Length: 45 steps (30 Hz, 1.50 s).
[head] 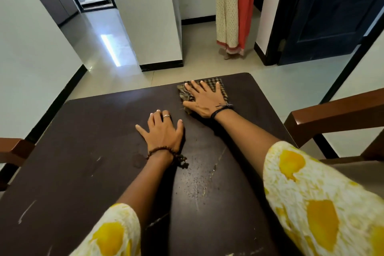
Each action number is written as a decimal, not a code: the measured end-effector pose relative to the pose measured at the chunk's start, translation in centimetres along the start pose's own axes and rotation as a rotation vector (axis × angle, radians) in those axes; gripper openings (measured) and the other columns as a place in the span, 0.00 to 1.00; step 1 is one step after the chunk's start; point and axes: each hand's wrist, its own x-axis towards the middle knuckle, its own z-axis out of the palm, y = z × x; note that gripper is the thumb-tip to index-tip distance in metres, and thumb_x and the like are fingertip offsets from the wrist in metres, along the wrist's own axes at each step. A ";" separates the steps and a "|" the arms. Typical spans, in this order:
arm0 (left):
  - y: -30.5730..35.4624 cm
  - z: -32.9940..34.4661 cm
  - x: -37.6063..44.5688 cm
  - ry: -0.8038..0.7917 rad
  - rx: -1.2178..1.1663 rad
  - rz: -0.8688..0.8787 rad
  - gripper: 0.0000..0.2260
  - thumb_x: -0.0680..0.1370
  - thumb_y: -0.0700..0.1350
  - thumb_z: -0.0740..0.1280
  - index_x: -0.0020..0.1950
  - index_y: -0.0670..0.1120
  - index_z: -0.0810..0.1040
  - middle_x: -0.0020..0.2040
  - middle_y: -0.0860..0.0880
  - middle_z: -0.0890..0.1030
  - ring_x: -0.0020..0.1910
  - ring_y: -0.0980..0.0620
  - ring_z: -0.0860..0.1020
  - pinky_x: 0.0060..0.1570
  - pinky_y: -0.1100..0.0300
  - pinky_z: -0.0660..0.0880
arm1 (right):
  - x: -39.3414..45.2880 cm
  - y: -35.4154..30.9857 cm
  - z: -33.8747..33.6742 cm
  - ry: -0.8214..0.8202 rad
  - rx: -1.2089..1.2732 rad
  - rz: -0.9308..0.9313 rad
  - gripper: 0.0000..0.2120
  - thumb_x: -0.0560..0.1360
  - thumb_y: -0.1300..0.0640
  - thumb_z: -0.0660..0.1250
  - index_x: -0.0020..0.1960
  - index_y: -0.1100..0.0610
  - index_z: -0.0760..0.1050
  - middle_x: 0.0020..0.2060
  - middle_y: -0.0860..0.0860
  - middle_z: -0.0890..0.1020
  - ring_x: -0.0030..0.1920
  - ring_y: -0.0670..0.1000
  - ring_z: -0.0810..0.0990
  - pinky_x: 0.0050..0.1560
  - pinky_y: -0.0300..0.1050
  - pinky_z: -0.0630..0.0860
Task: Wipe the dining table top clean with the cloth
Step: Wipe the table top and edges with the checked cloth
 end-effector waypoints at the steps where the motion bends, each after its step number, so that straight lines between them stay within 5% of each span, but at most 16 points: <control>1: 0.2 0.2 0.0 0.007 0.007 -0.005 0.21 0.78 0.55 0.55 0.67 0.45 0.65 0.70 0.44 0.64 0.70 0.45 0.59 0.67 0.34 0.46 | 0.4 0.3 -0.1 -0.002 -0.002 -0.027 0.31 0.77 0.37 0.49 0.76 0.46 0.45 0.77 0.48 0.47 0.76 0.53 0.46 0.71 0.65 0.38; 4: -0.2 0.3 0.1 0.028 -0.015 -0.004 0.22 0.78 0.56 0.55 0.68 0.47 0.65 0.71 0.45 0.63 0.71 0.46 0.58 0.68 0.35 0.44 | 1.3 2.5 -1.0 -0.014 0.001 -0.030 0.30 0.77 0.36 0.49 0.75 0.42 0.46 0.77 0.49 0.48 0.76 0.53 0.45 0.71 0.66 0.37; 12: -0.2 0.5 0.2 0.029 -0.054 0.006 0.21 0.78 0.55 0.55 0.69 0.48 0.64 0.73 0.47 0.61 0.73 0.47 0.55 0.67 0.35 0.42 | 0.8 10.9 -2.9 0.001 0.017 0.333 0.32 0.75 0.33 0.48 0.75 0.44 0.47 0.77 0.50 0.47 0.76 0.54 0.45 0.72 0.67 0.42; 22: -0.1 0.3 -0.1 0.003 -0.072 -0.004 0.21 0.79 0.54 0.53 0.71 0.49 0.62 0.74 0.48 0.59 0.74 0.49 0.52 0.68 0.36 0.41 | -9.3 9.0 -0.7 0.046 -0.045 0.198 0.32 0.75 0.34 0.47 0.75 0.43 0.43 0.77 0.49 0.45 0.76 0.53 0.42 0.72 0.63 0.39; 35: -0.5 -0.6 0.0 -0.008 -0.133 0.000 0.19 0.78 0.53 0.57 0.68 0.50 0.67 0.72 0.49 0.64 0.72 0.49 0.58 0.69 0.39 0.46 | -2.7 8.8 -3.0 -0.002 0.006 0.382 0.32 0.77 0.35 0.47 0.76 0.46 0.45 0.77 0.51 0.46 0.76 0.55 0.44 0.73 0.65 0.41; 41: -7.0 -4.2 -2.6 -0.102 -0.033 0.279 0.18 0.79 0.50 0.55 0.69 0.48 0.65 0.72 0.47 0.63 0.70 0.49 0.61 0.71 0.46 0.54 | -5.0 7.4 -2.7 -0.018 0.017 0.505 0.32 0.77 0.34 0.46 0.76 0.46 0.44 0.77 0.51 0.44 0.76 0.55 0.42 0.71 0.65 0.39; 45: -14.3 -6.7 -5.7 -0.132 0.061 0.145 0.22 0.79 0.55 0.50 0.73 0.52 0.57 0.75 0.50 0.56 0.74 0.52 0.52 0.71 0.43 0.46 | -5.1 4.1 -2.4 -0.028 0.027 0.637 0.32 0.78 0.36 0.45 0.76 0.48 0.43 0.77 0.53 0.42 0.76 0.57 0.40 0.71 0.68 0.37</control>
